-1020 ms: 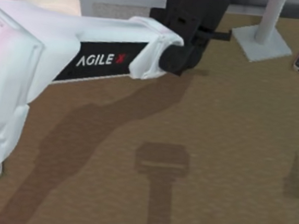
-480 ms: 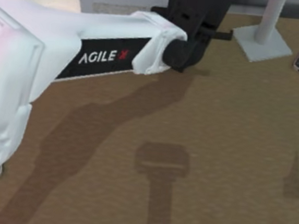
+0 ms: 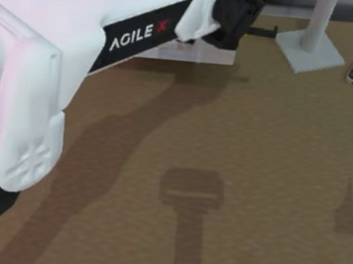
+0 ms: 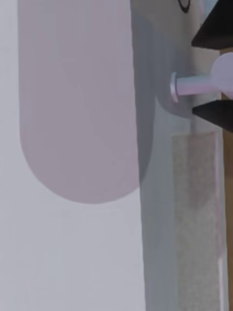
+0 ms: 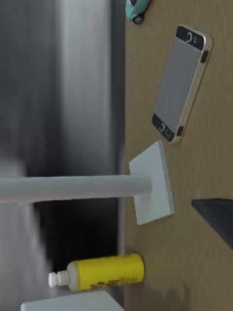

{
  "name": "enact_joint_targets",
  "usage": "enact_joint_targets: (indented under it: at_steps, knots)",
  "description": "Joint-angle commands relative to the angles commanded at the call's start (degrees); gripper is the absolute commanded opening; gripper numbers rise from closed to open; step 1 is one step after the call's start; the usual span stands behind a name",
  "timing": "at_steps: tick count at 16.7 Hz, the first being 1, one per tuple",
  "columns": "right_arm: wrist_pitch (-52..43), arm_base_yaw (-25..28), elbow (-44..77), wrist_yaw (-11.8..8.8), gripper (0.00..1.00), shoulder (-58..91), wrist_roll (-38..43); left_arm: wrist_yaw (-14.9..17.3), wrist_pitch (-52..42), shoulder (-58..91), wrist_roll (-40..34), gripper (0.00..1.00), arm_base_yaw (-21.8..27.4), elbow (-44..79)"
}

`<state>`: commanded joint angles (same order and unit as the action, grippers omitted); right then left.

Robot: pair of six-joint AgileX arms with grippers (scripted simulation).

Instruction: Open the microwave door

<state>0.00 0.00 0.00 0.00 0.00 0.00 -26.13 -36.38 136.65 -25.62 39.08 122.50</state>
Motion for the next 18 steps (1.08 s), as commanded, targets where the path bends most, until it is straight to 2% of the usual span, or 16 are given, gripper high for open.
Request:
enact_joint_targets:
  at_steps: [5,8,18]
  knots:
    - [0.00,0.00,0.00,0.00,1.00,0.00,0.00,5.75,-22.04,4.76,-4.54,0.00,-1.93,16.47]
    - [0.00,0.00,0.00,0.00,1.00,0.00,0.00,8.20,-29.57,6.44,-6.27,0.00,-2.82,22.56]
    - [0.00,0.00,0.00,0.00,1.00,0.00,0.00,8.98,-31.61,6.95,-6.78,0.00,-3.11,24.41]
